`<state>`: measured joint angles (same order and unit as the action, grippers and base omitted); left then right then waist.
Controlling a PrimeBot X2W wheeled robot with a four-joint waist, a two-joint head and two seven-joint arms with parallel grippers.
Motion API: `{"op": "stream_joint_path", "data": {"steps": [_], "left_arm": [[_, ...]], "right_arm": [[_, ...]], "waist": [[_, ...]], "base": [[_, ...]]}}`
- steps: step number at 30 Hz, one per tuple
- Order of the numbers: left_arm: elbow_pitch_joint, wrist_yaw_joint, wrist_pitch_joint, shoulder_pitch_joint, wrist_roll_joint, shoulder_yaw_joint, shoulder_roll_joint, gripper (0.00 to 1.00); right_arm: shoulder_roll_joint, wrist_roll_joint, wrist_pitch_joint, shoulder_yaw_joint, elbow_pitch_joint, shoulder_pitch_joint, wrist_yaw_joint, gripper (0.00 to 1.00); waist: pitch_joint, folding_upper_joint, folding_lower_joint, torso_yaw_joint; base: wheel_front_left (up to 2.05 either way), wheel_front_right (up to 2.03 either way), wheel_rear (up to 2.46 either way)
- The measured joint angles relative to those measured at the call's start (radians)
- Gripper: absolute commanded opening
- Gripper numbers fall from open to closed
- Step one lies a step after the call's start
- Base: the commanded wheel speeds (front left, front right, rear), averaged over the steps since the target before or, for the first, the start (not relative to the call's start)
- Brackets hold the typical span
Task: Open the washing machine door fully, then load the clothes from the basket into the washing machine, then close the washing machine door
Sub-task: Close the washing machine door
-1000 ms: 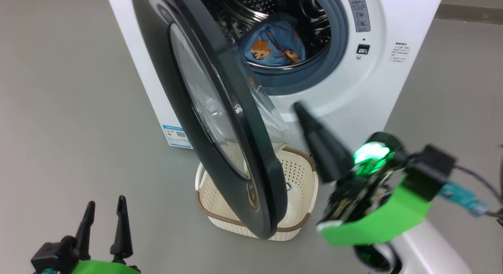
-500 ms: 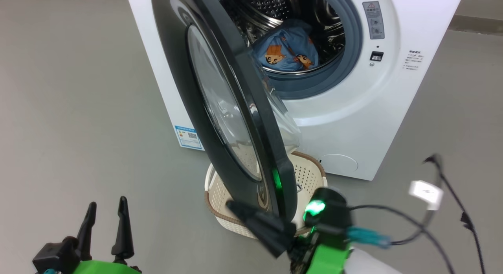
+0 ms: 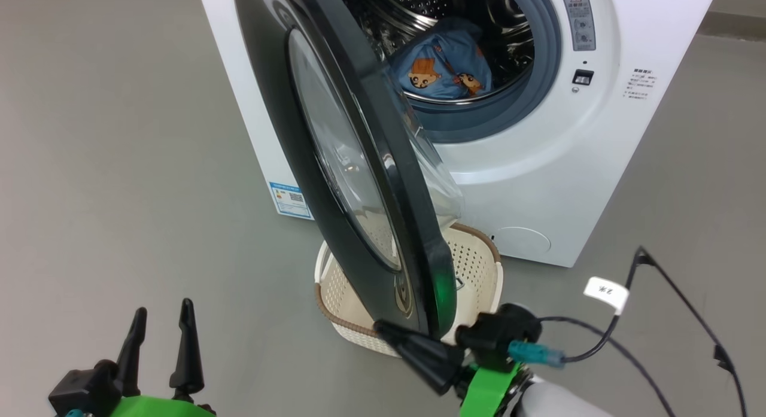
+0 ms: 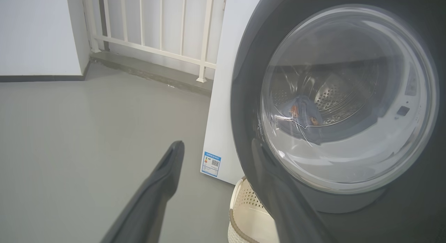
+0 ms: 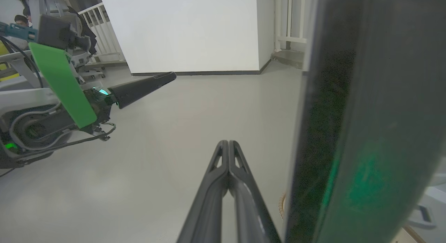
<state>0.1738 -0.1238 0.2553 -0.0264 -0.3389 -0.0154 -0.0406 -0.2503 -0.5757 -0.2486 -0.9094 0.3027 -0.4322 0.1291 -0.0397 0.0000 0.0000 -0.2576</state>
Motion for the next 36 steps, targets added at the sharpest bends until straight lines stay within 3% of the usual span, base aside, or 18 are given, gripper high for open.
{"op": "stream_joint_path", "data": {"steps": [7,22,36], "left_arm": [[-0.001,-0.004,0.000,-0.003,0.000,-0.003,0.001,1.00],[-0.027,-0.004,0.000,-0.087,-0.001,-0.001,0.002,1.00],[-0.054,-0.005,0.000,-0.171,-0.013,0.003,-0.001,1.00]], "right_arm": [[-0.002,0.002,-0.001,0.099,0.013,0.000,0.001,0.00],[-0.070,0.049,-0.001,0.439,0.032,-0.046,0.001,0.00],[-0.143,0.057,-0.001,0.554,0.076,-0.262,0.001,0.00]], "waist": [[-0.021,0.0000,0.0000,0.013],[-0.149,0.0000,0.0000,0.023],[-0.309,0.0000,0.0000,0.020]], "base": [[0.00,0.00,0.00],[0.00,0.00,0.00],[0.00,0.00,0.00]]}}
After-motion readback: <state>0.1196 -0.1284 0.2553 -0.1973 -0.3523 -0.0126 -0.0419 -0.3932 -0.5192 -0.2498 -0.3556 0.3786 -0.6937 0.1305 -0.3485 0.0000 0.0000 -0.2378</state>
